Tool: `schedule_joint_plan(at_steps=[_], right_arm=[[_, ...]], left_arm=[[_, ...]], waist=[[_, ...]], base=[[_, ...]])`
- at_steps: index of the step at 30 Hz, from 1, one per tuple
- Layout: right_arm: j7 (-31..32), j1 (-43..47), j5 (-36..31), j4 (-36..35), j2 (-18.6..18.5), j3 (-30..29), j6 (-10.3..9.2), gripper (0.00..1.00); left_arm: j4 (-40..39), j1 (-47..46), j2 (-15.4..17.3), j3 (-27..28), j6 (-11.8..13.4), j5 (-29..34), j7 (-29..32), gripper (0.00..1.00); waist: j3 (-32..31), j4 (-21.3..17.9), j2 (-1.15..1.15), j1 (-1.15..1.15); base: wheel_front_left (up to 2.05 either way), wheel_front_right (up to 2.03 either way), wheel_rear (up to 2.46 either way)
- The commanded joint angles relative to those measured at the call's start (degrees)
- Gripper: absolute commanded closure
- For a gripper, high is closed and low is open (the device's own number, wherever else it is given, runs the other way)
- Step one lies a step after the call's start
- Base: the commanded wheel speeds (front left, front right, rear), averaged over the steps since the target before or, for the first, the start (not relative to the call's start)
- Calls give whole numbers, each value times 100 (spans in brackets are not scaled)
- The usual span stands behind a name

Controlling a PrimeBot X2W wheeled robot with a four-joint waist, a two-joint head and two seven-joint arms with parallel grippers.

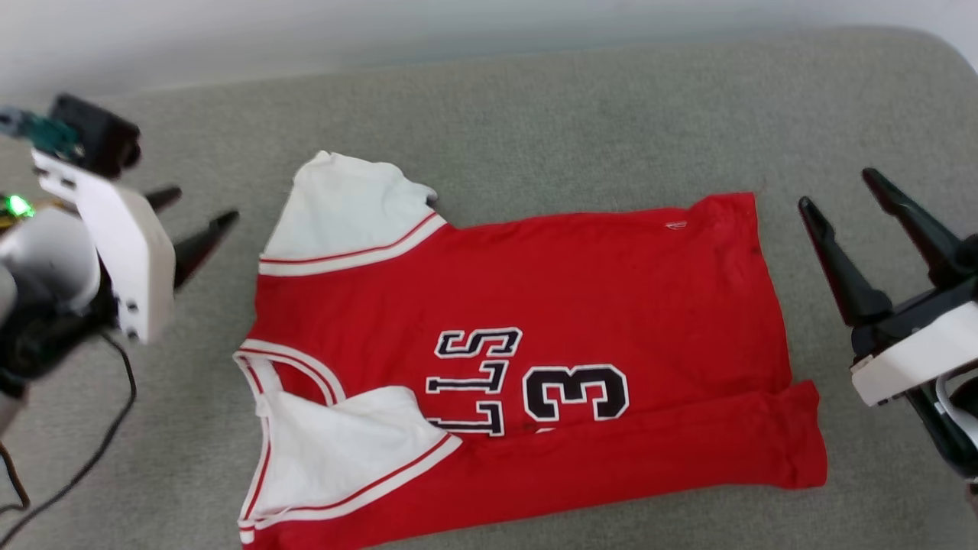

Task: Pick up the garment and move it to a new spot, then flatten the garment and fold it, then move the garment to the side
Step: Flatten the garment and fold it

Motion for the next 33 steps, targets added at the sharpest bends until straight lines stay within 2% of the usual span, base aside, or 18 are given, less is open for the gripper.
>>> schedule_joint_plan(at_steps=[1, 6, 11, 14, 18, 24, 32, 33], right_arm=[[-149, 162, -154, -122, 186, -210, -2, 0], [-414, 562, -780, -647, 775, -858, -2, 0], [-325, 754, -1302, -1143, 1081, -969, -2, 0], [-297, 737, -1443, -1318, 1185, -987, -2, 0], [-218, 661, -1615, -1434, 1231, -946, -2, 0], [-247, 542, -1735, -1411, 1275, -894, -2, 0], [-310, 436, -1746, -1313, 1221, -945, -2, 0], [-311, 407, -1747, -1302, 1194, -961, -2, 0]], left_arm=[[100, -220, -34, 51, 24, 61, 56, 0], [445, -1068, -165, 162, -62, 161, 389, 0], [743, -1879, -273, 131, -151, 37, 1208, 0], [920, -2252, -412, 75, -113, -94, 1792, 0], [1102, -2730, -524, -55, 6, -106, 2529, 0], [1375, -3130, -685, -264, 122, 31, 3118, 0], [1662, -3072, -680, -701, -70, 285, 3522, 0], [1689, -3037, -675, -732, -105, 282, 3518, 40]], waist=[[279, -155, 0, 0], [797, -314, 0, 0], [1308, -480, 0, 0], [1556, -560, 0, 0], [1852, -664, 0, 0], [2217, -765, 0, 0], [2335, -789, 0, 0], [2313, -782, 0, 0]], base=[[0, 0, 0], [0, 0, 0], [0, 0, 0], [0, 0, 0], [0, 0, 0], [0, 0, 0], [0, 0, 0], [0, 0, 0]])
